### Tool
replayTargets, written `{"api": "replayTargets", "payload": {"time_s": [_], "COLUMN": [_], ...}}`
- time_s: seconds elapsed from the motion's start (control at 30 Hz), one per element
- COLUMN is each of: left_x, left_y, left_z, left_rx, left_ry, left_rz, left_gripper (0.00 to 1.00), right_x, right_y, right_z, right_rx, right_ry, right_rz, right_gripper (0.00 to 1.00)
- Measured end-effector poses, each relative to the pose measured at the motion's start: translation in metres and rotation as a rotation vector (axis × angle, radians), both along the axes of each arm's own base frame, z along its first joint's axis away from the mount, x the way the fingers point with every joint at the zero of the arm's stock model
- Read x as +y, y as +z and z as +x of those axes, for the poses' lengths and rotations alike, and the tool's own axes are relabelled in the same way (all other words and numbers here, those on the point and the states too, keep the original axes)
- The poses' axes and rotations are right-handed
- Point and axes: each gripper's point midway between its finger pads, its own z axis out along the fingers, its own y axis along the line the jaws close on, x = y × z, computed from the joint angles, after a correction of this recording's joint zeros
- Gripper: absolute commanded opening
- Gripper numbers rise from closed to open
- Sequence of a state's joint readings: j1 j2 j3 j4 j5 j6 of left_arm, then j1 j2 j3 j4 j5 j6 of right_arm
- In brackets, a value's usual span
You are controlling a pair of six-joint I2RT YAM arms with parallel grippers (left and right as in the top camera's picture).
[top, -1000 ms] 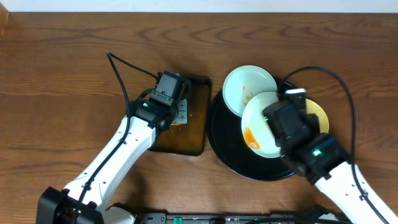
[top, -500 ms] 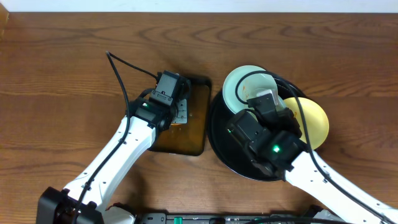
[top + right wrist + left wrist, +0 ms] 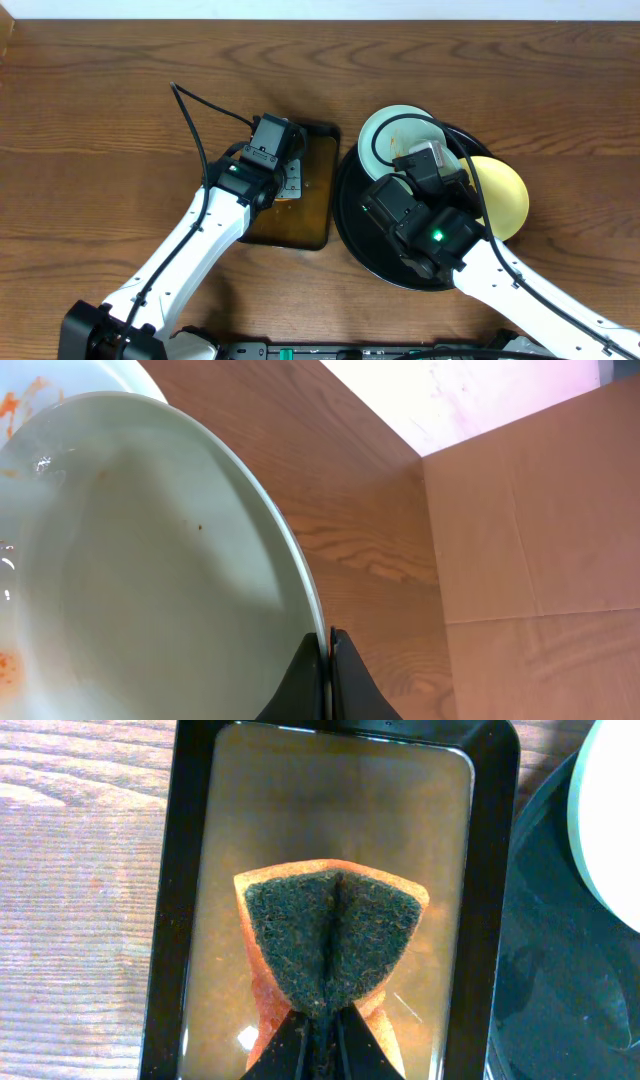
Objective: Clean dirty plates on tray and stack at the side
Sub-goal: 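Lift the green plate with right gripper and set it right of tray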
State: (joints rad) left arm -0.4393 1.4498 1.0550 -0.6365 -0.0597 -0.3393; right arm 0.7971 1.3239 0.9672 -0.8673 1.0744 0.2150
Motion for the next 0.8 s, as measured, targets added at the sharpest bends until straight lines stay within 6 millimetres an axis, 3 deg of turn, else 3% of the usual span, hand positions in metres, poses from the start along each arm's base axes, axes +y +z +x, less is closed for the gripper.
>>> {"api": "replayTargets", "payload": {"time_s": [0.5,0.8], "left_x": [0.0,0.0], "left_y": [0.0,0.0], "left_z": [0.0,0.0], "left_rx": [0.0,0.0], "left_ry": [0.0,0.0], "left_rz": [0.0,0.0], "left_gripper": [0.08,0.08], "right_x": [0.004,0.009], "right_y": [0.006,0.004], "right_z": [-0.001,0.002], "right_rx": [0.016,-0.01], "right_ry": [0.053,0.04], "right_rz": [-0.094,-0.017], "right_gripper": [0.01,0.01]}}
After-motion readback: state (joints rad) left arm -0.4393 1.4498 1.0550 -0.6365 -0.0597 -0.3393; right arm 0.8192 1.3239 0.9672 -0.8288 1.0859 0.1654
